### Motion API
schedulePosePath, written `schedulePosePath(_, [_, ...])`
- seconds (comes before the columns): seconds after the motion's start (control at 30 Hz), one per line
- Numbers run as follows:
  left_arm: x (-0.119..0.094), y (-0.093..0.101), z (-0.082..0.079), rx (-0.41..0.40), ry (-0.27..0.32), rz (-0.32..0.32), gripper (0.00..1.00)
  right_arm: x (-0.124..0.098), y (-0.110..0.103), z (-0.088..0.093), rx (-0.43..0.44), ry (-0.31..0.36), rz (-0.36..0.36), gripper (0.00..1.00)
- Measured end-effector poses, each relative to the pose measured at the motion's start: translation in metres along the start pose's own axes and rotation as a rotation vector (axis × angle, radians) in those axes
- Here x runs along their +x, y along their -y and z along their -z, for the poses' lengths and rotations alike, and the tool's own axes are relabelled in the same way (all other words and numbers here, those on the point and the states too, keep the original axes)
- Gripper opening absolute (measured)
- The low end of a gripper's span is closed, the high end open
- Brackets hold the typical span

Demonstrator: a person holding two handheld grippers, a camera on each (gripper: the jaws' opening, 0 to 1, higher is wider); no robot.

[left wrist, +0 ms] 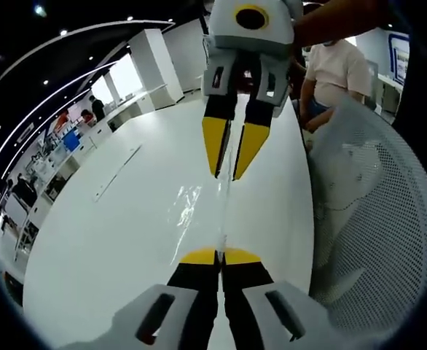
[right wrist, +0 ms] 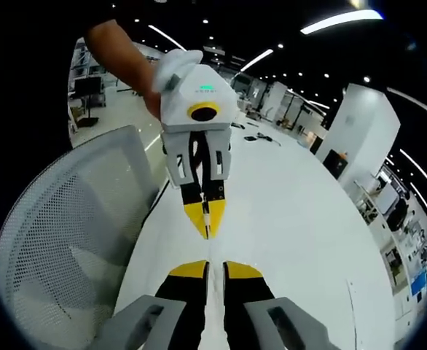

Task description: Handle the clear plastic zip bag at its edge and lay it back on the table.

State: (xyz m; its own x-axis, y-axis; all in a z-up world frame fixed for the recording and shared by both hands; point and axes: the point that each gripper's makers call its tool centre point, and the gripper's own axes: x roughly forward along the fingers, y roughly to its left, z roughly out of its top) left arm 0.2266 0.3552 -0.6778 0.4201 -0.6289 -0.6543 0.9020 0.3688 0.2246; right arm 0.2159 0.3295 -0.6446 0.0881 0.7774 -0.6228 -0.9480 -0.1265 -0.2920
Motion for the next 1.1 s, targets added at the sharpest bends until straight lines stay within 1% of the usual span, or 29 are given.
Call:
schedulePosePath(0.1, [0.001,0.002,-0.005,0.002,0.004,0.004,0.0,0.006,-0.001,-0.006,-0.008,0.006,-0.014,0.03])
schedulePosePath(0.27, [0.005,0.004,-0.002,0.006,0.0,0.011,0.0,0.016,-0.007,-0.008,0.005,0.013,-0.037,0.03])
schedulePosePath(0.33, [0.006,0.006,0.001,-0.007,-0.013,0.021,0.0,0.02,-0.011,-0.009,0.007,0.013,-0.049,0.03])
schedulePosePath(0.47, [0.006,0.007,0.001,-0.024,-0.005,0.024,0.0,0.026,-0.017,-0.006,0.009,0.004,-0.068,0.04])
schedulePosePath(0.67, [0.005,0.008,-0.004,-0.017,0.007,0.028,0.0,0.031,-0.017,-0.01,0.013,0.009,-0.065,0.04])
schedulePosePath(0.77, [0.005,0.01,-0.007,0.007,0.011,0.03,0.0,0.033,-0.017,-0.012,0.007,0.012,-0.069,0.03])
schedulePosePath(0.83, [0.005,0.009,-0.006,0.014,0.012,0.03,0.0,0.034,-0.017,-0.012,0.001,0.008,-0.071,0.0])
schedulePosePath(1.0, [0.005,0.01,-0.003,0.007,0.018,0.026,0.0,0.035,-0.017,-0.012,0.003,0.0,-0.073,0.0])
schedulePosePath(1.1, [0.003,0.01,-0.002,0.008,0.004,0.015,0.0,0.037,-0.017,-0.012,0.007,-0.02,-0.08,0.0])
